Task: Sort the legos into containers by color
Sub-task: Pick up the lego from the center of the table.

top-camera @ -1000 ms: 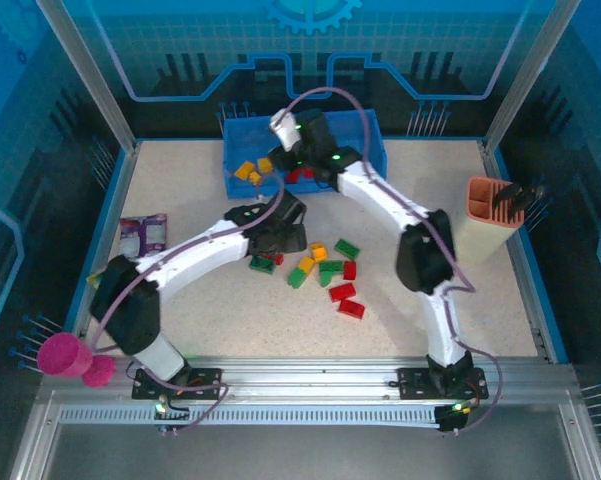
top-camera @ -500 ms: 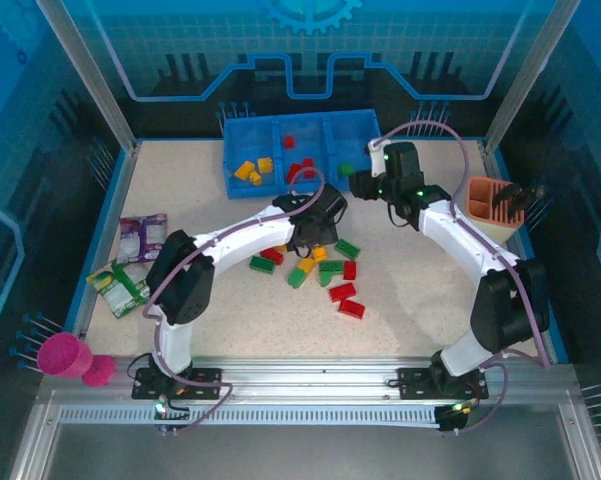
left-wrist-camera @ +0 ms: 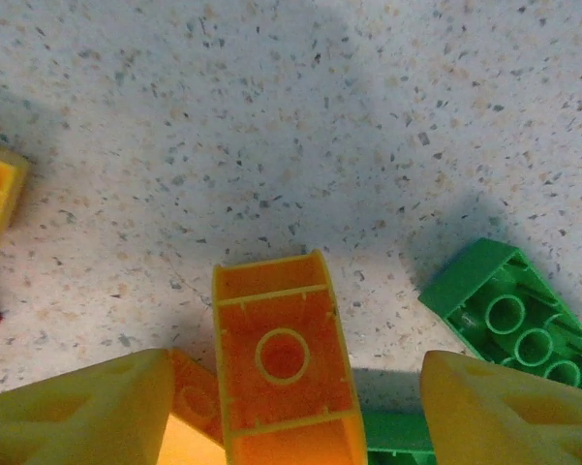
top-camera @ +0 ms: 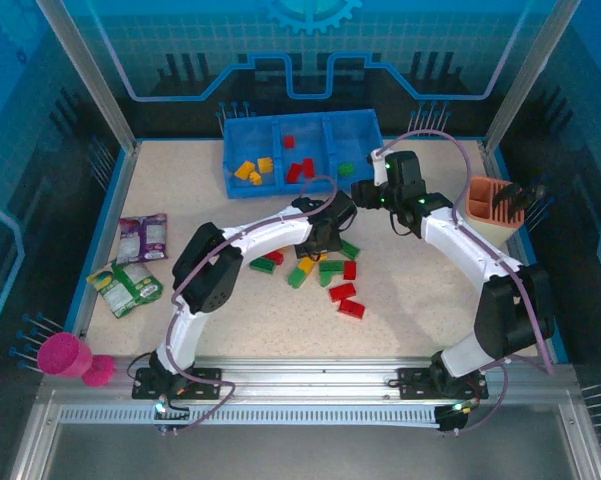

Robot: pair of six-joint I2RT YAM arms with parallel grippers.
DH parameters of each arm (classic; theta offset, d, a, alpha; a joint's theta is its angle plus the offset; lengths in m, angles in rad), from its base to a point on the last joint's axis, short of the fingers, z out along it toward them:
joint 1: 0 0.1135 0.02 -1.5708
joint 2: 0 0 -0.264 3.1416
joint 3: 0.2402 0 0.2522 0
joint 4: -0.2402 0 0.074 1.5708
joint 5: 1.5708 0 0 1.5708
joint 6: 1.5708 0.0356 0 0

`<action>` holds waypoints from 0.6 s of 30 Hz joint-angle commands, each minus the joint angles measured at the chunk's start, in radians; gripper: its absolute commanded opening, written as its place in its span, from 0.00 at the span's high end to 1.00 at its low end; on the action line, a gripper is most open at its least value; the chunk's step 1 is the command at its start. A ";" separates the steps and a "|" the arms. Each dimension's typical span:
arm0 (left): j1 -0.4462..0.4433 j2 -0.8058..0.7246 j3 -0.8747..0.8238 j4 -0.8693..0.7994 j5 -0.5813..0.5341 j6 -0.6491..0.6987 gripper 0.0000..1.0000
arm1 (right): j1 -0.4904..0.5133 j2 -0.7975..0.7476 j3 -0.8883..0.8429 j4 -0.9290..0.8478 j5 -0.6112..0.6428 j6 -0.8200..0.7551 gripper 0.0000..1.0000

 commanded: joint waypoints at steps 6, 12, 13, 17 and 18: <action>-0.004 0.028 0.002 -0.009 0.051 0.002 0.42 | -0.021 -0.025 -0.023 -0.008 -0.001 0.026 0.41; 0.001 0.054 0.004 -0.009 0.080 0.028 0.58 | -0.021 -0.044 -0.034 -0.054 0.027 0.042 0.40; 0.001 0.056 0.004 -0.010 0.087 0.028 0.61 | -0.019 -0.050 -0.035 -0.063 0.034 0.047 0.40; 0.002 0.049 -0.002 -0.013 0.090 0.047 0.67 | -0.017 -0.083 -0.036 -0.100 0.049 0.069 0.39; 0.003 0.046 -0.002 -0.014 0.088 0.054 0.67 | -0.016 -0.093 -0.041 -0.106 0.043 0.072 0.39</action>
